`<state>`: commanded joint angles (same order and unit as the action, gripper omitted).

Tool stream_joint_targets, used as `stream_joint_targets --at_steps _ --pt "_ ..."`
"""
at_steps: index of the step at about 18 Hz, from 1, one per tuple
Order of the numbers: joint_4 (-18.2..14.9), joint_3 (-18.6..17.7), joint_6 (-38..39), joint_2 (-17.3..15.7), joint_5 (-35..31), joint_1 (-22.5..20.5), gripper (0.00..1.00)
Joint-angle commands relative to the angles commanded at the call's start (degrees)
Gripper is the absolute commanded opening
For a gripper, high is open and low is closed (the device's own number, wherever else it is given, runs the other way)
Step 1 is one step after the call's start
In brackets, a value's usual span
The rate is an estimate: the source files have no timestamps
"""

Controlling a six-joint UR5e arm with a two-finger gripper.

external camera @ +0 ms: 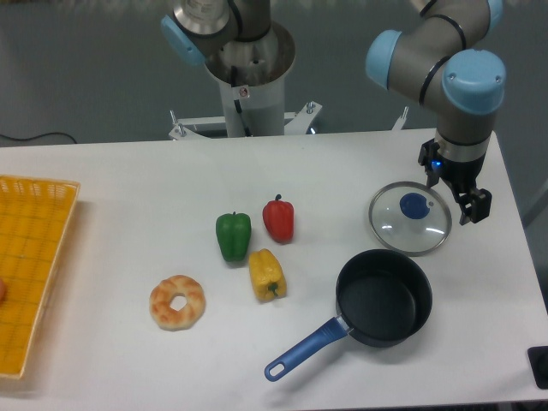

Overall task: Pick up the donuts
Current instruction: 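Raise the open gripper up from beside the glass lid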

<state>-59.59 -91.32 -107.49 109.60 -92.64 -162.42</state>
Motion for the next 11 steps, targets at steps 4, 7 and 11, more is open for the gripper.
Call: stream_joint_targets --at_steps 4,7,11 --pt "0.0 -0.44 3.77 -0.17 0.09 1.32 1.0" --pt "0.17 -2.02 8.86 -0.52 -0.26 3.69 1.0" --pt "0.44 -3.6 13.79 -1.93 0.0 5.71 1.0"
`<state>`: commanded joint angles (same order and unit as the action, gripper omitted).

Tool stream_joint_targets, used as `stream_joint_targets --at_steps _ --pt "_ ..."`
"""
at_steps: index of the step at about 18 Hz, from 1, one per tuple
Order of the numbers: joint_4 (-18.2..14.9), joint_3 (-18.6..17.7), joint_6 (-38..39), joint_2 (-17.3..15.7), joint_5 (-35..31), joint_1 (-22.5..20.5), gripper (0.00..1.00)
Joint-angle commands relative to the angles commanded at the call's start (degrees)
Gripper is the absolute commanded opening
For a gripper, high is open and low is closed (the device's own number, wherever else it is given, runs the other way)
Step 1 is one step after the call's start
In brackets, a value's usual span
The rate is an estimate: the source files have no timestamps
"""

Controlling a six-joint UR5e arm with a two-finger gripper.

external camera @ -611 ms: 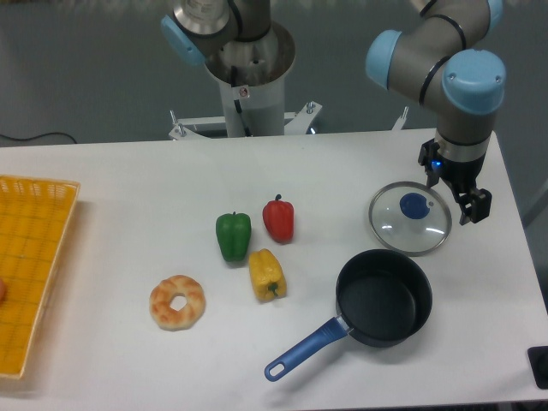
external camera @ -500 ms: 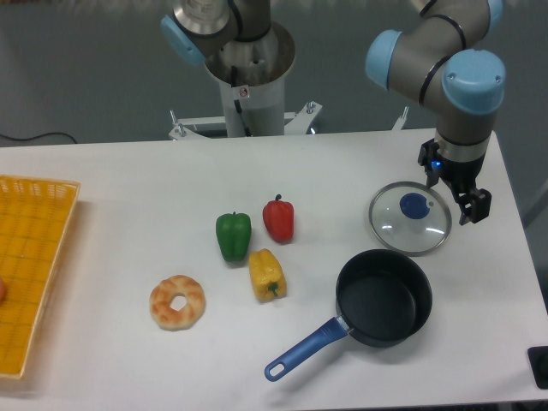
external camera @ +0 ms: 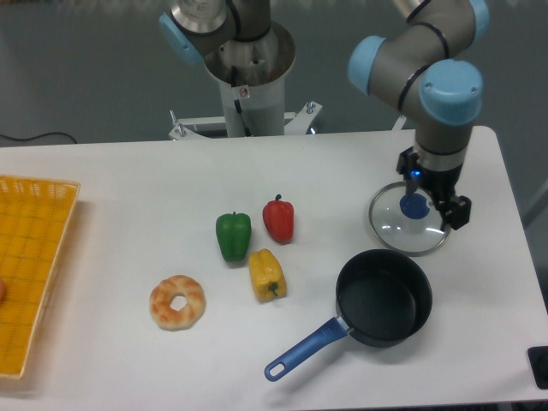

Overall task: Pick up the donuts
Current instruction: 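Raise the open gripper up from beside the glass lid, then move the gripper across the table toward the ring donut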

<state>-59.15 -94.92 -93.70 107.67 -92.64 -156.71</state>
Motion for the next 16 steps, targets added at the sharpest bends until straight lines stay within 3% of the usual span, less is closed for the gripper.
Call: stream_joint_targets --at_steps 6,11,16 --pt "-0.27 -2.55 4.3 -2.46 -0.09 2.45 1.0" --pt "0.52 -2.64 15.1 -1.68 -0.44 7.99 1.0" --pt "1.76 -2.38 32.49 0.96 -0.35 13.97 1.0"
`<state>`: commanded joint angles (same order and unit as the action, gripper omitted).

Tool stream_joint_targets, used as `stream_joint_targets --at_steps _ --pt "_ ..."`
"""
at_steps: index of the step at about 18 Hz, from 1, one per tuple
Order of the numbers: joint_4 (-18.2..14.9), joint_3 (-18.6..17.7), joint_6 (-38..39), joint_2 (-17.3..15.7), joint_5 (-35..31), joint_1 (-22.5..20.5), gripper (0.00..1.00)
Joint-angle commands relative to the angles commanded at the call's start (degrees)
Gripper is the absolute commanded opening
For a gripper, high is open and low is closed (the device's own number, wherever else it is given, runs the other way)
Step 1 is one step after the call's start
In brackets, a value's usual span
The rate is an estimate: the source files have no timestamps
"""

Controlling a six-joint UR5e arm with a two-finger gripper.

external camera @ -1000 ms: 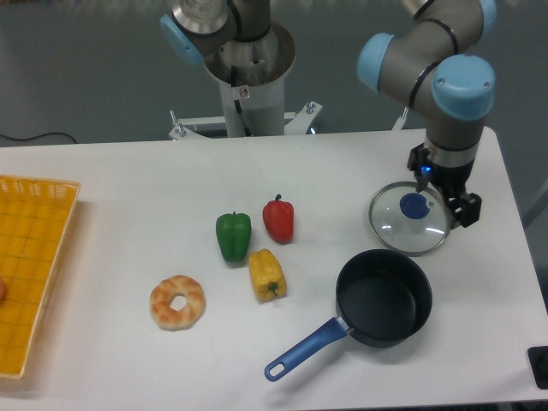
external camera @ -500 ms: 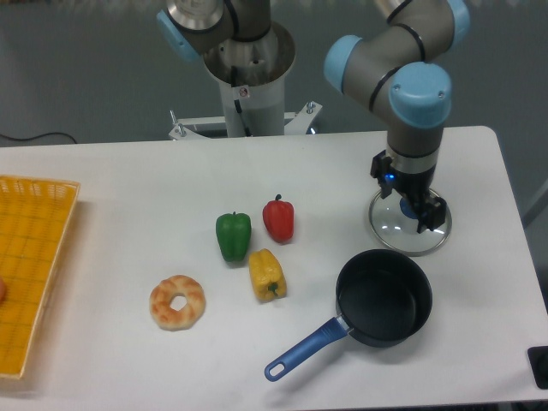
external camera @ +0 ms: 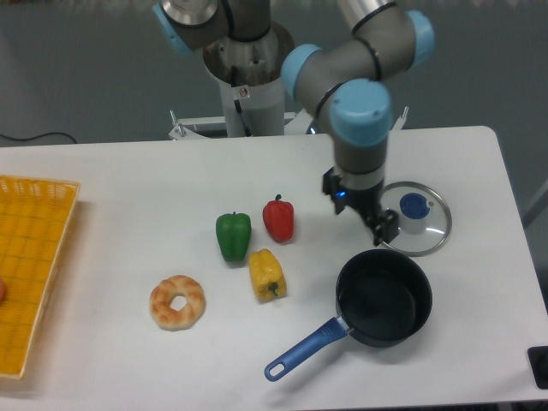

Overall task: Pick up the donuts
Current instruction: 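Move the gripper across the table toward the ring donut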

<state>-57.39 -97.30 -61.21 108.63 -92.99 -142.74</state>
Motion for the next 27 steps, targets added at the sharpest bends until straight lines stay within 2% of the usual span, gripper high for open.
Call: stream_joint_targets --at_steps 4,6,11,18,27 --pt "0.26 -0.09 13.71 0.88 0.0 3.87 1.0" --pt "1.4 -0.09 19.87 1.32 0.0 5.63 1.0" --pt "4.74 0.53 29.28 4.39 0.0 10.02 1.0" --pt "5.63 2.55 38.35 7.91 0.0 14.95 1.0" --pt "7.47 4.04 45.38 11.6 -1.57 20.04 1.0"
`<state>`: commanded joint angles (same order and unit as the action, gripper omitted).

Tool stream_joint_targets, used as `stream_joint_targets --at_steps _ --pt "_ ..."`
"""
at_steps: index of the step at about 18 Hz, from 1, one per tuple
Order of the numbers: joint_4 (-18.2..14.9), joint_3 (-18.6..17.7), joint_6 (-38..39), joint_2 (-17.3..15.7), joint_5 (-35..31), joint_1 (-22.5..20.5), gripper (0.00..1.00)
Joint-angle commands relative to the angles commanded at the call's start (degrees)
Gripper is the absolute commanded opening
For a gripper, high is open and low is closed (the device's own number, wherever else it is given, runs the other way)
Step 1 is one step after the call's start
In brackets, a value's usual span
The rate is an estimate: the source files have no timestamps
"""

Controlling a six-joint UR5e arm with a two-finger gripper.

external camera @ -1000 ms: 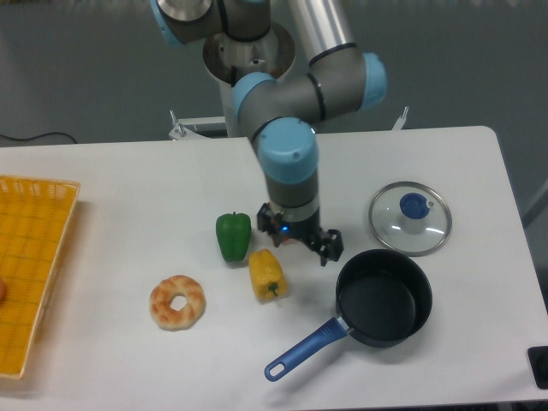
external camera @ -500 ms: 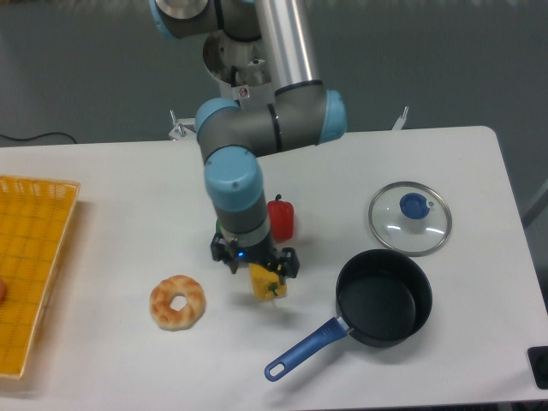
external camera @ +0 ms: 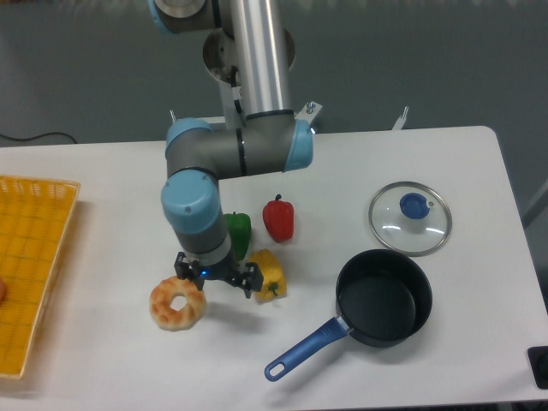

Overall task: Pick up the donuts
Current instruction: 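Lower the gripper over the donut and close on its rim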

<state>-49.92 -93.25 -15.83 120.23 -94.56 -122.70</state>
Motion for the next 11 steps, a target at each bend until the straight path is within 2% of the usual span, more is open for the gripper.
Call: stream_joint_targets --at_steps 11 --pt "0.35 1.14 2.29 2.72 -0.27 2.03 1.0"
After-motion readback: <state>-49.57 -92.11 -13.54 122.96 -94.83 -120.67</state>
